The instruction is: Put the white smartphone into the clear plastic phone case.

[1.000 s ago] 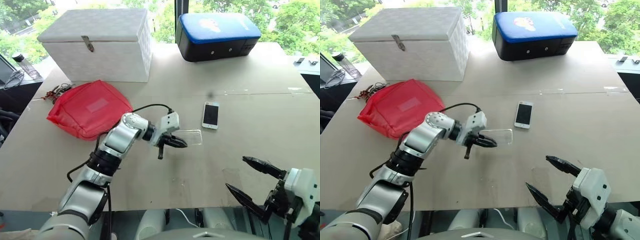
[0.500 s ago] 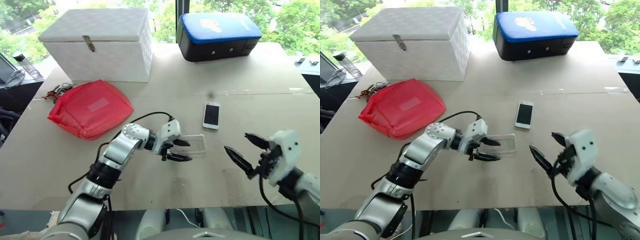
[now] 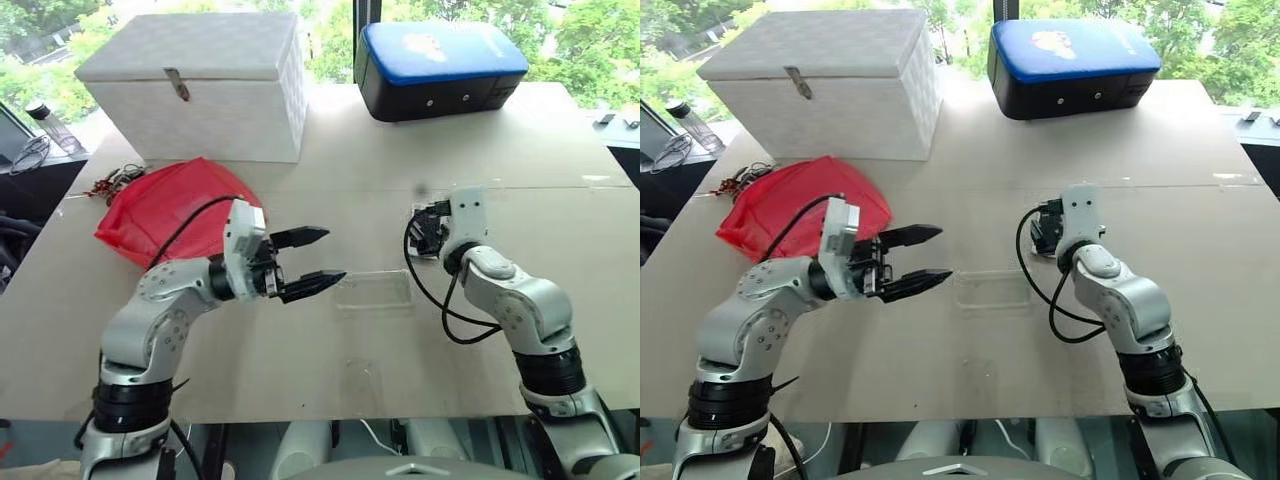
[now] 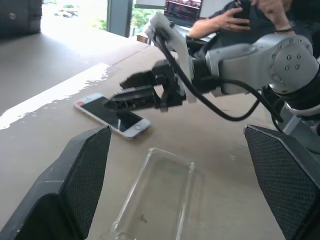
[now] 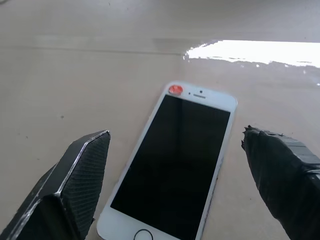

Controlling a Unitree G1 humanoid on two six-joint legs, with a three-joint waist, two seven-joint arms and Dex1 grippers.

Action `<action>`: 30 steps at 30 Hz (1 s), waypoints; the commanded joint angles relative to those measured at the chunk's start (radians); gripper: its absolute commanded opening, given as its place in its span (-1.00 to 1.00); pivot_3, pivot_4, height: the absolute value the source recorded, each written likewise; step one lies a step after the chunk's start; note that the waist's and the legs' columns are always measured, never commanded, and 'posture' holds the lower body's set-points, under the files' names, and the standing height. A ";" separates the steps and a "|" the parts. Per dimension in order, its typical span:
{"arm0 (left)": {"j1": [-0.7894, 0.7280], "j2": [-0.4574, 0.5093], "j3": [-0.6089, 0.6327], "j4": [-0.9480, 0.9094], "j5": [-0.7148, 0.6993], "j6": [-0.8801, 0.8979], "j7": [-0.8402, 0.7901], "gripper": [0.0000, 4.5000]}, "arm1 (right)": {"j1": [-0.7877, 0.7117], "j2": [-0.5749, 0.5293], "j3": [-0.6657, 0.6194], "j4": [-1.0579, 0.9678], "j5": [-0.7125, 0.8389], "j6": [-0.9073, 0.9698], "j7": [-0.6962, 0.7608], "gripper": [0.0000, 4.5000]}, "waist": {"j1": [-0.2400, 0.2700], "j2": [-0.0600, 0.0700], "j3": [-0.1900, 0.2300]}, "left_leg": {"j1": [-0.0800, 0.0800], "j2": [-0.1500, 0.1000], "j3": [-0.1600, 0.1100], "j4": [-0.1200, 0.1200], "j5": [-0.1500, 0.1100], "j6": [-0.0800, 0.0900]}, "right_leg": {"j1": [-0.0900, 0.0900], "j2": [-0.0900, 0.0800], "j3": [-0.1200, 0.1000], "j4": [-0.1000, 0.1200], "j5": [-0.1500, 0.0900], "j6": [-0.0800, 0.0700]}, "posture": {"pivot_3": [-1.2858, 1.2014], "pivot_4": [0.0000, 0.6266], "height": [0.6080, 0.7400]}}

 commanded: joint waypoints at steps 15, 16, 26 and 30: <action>0.056 0.184 0.125 0.058 -0.018 -0.159 -0.065 0.93 | -0.117 0.330 -0.109 0.160 -0.141 0.221 -0.040 1.00 | -0.051 0.002 -0.001 | 0.004 0.002 0.002 -0.002 0.001 -0.001 | -0.001 0.003 0.004 0.003 0.000 0.000 | 0.03 -0.52 1.00; 0.059 0.183 0.121 0.052 -0.017 -0.160 -0.060 0.93 | -0.115 0.324 -0.102 0.174 -0.158 0.226 -0.039 1.00 | -0.053 0.002 -0.001 | 0.004 0.002 0.002 -0.002 0.001 -0.001 | -0.001 0.003 0.004 0.003 0.000 0.000 | 0.03 -0.52 1.00; 0.074 0.179 0.081 0.007 0.007 -0.172 0.004 1.00 | -0.026 0.207 0.052 0.261 -0.298 0.197 0.090 0.29 | -0.053 -0.002 -0.014 | 0.006 0.002 0.002 -0.002 0.001 -0.001 | 0.001 0.003 0.005 0.003 0.000 0.000 | 0.03 -0.52 1.00; 0.082 0.173 0.073 -0.006 0.005 -0.173 0.027 1.00 | 0.024 0.105 -0.002 0.154 -0.285 0.194 0.191 0.28 | -0.030 -0.002 -0.015 | 0.006 0.002 0.001 -0.003 0.000 -0.001 | 0.001 0.002 0.005 0.002 0.000 0.000 | 0.03 -0.52 1.00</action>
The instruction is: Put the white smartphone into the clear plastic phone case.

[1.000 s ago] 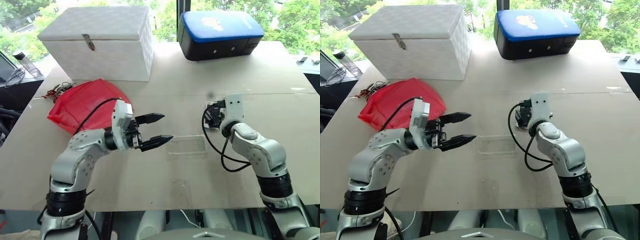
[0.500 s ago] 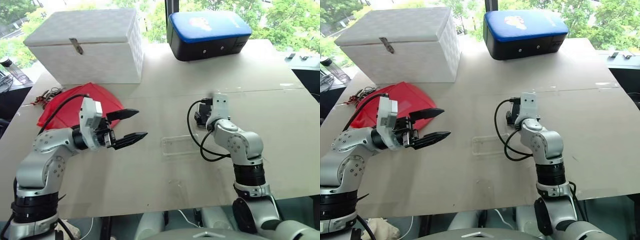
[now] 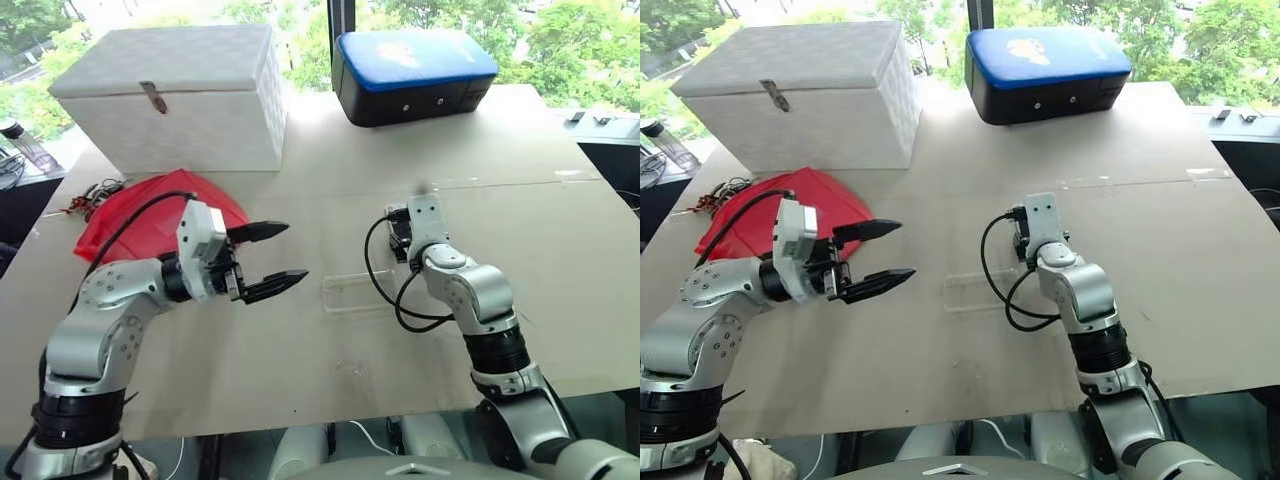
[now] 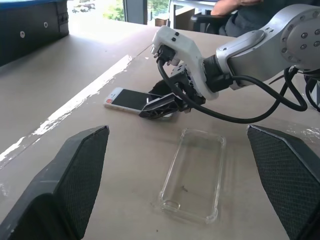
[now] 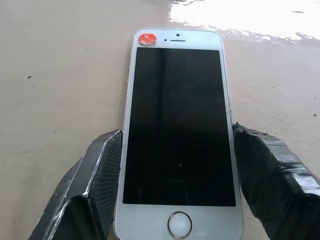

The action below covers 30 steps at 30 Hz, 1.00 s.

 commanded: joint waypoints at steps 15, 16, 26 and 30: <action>-0.008 -0.022 -0.034 0.025 0.030 -0.063 0.040 1.00 | 0.097 -0.663 -0.092 -0.222 0.238 -0.337 0.981 0.22 | 0.017 0.011 0.012 | -0.003 0.001 0.000 0.000 -0.002 0.003 | 0.001 0.001 -0.001 -0.002 0.000 0.000 | 0.03 -0.52 1.00; -0.004 -0.018 -0.034 0.032 0.035 -0.068 0.036 1.00 | 0.077 -0.683 -0.052 -0.233 0.210 -0.362 1.013 0.22 | 0.014 0.011 0.012 | -0.002 0.001 0.001 0.000 -0.002 0.003 | 0.000 0.001 0.000 -0.002 0.000 0.000 | 0.03 -0.52 1.00; 0.070 -0.002 -0.006 0.040 0.077 -0.113 0.035 1.00 | -0.073 -0.705 0.293 -0.159 -0.077 -0.637 1.204 0.22 | 0.037 0.007 0.016 | -0.005 0.000 -0.001 0.001 -0.001 0.002 | -0.002 -0.001 -0.002 -0.003 0.000 0.000 | 0.03 -0.52 1.00; 0.089 -0.001 0.005 0.026 0.075 -0.116 0.045 1.00 | -0.091 -0.697 0.335 -0.132 -0.116 -0.693 1.267 0.22 | 0.044 0.006 0.016 | -0.005 0.000 -0.002 0.001 -0.001 0.001 | -0.002 -0.001 -0.004 -0.004 0.000 0.000 | 0.03 -0.52 1.00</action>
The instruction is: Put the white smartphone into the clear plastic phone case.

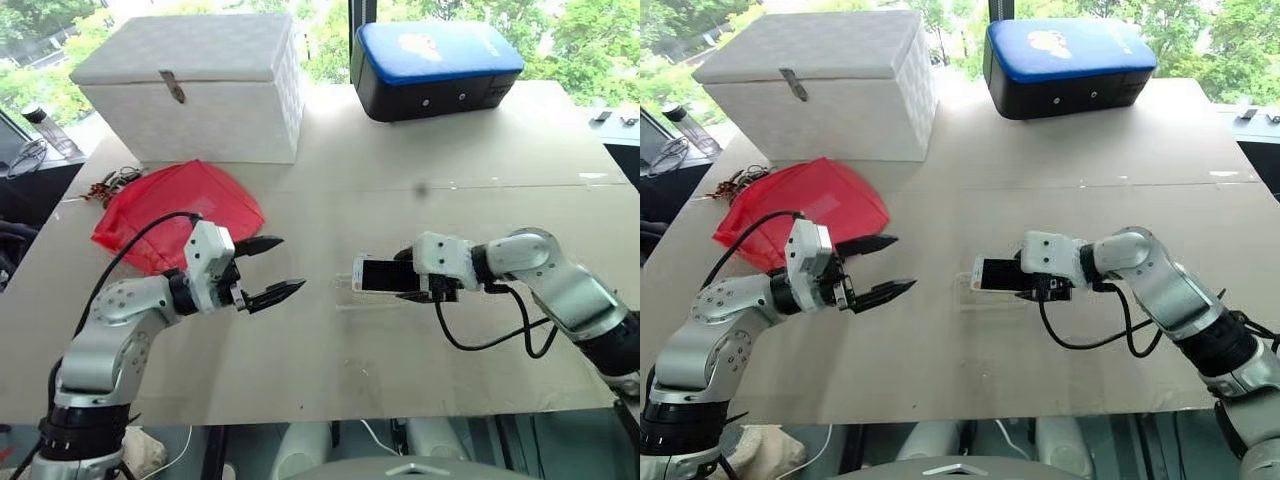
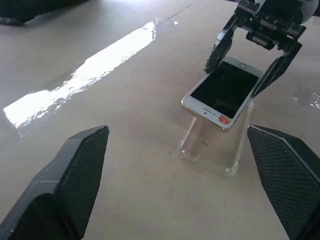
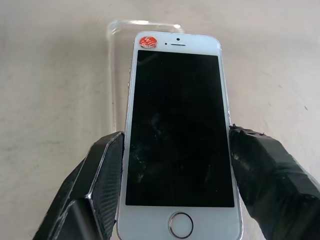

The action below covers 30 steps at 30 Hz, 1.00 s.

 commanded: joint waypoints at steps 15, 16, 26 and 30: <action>0.030 0.001 0.030 -0.061 -0.014 -0.018 0.041 1.00 | -0.105 0.104 0.030 0.133 -0.094 0.086 0.092 0.22 | -0.004 0.000 0.000 | 0.001 0.000 0.000 0.000 0.000 0.000 | 0.000 0.000 0.000 0.000 0.000 0.000 | 0.03 -0.52 1.00; 0.032 0.000 0.029 -0.062 -0.014 -0.018 0.043 1.00 | -0.110 0.108 0.026 0.139 -0.089 0.103 0.095 0.22 | -0.004 0.000 0.000 | 0.001 0.000 0.000 0.000 0.000 0.000 | 0.000 0.000 0.000 0.000 0.000 0.000 | 0.03 -0.52 1.00; 0.036 -0.016 0.017 -0.072 -0.010 -0.020 0.064 1.00 | -0.116 0.087 0.064 0.152 -0.122 0.029 0.155 0.22 | -0.003 0.000 0.000 | 0.001 0.000 0.000 0.000 0.000 0.000 | 0.000 0.000 0.000 0.000 0.000 0.000 | 0.03 -0.52 1.00; 0.039 -0.019 0.016 -0.061 -0.005 -0.029 0.063 1.00 | -0.105 0.067 0.087 0.126 -0.151 -0.017 0.191 0.22 | -0.002 0.000 0.000 | 0.001 0.000 0.000 0.000 0.000 0.000 | 0.000 0.000 0.000 0.000 0.000 0.000 | 0.03 -0.52 1.00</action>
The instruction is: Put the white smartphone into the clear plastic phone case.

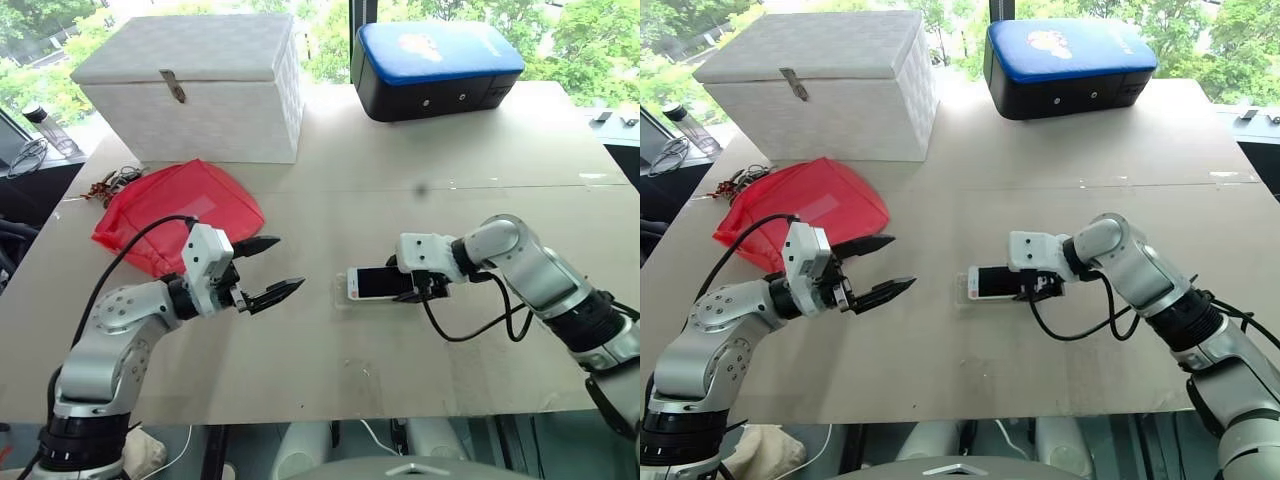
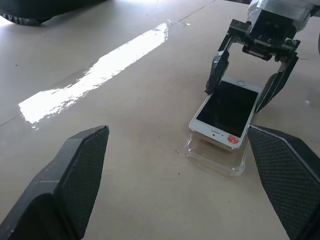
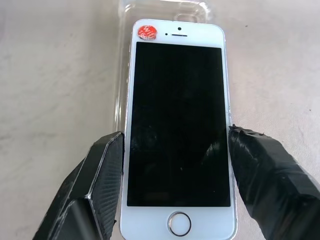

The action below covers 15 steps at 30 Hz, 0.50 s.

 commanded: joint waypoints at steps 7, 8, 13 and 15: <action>0.001 -0.012 -0.002 -0.015 0.003 -0.034 0.004 1.00 | 0.021 -0.020 0.043 -0.018 -0.079 -0.039 0.048 0.22 | 0.001 0.000 0.000 | 0.000 0.000 0.000 0.000 0.000 0.000 | 0.000 0.000 0.000 0.000 0.000 0.000 | 0.03 -0.52 1.00; 0.001 -0.013 -0.002 -0.014 0.004 -0.037 0.002 1.00 | 0.025 -0.023 0.050 -0.026 -0.090 -0.047 0.048 0.22 | 0.001 0.000 0.000 | 0.000 0.000 0.000 0.000 0.000 0.000 | 0.000 0.000 0.000 0.000 0.000 0.000 | 0.03 -0.52 1.00; -0.001 -0.016 -0.003 -0.002 0.008 -0.049 -0.001 1.00 | 0.038 -0.012 0.065 -0.058 -0.108 -0.011 0.052 0.22 | 0.001 0.000 0.000 | 0.000 0.000 0.000 0.000 0.000 0.000 | 0.000 0.000 0.000 0.000 0.000 0.000 | 0.03 -0.52 1.00; -0.001 -0.018 -0.006 -0.001 0.009 -0.053 -0.001 1.00 | 0.041 -0.012 0.077 -0.064 -0.119 -0.001 0.057 0.22 | 0.001 0.000 0.000 | 0.000 0.000 0.000 0.000 0.000 0.000 | 0.000 0.000 0.000 0.000 0.000 0.000 | 0.03 -0.52 1.00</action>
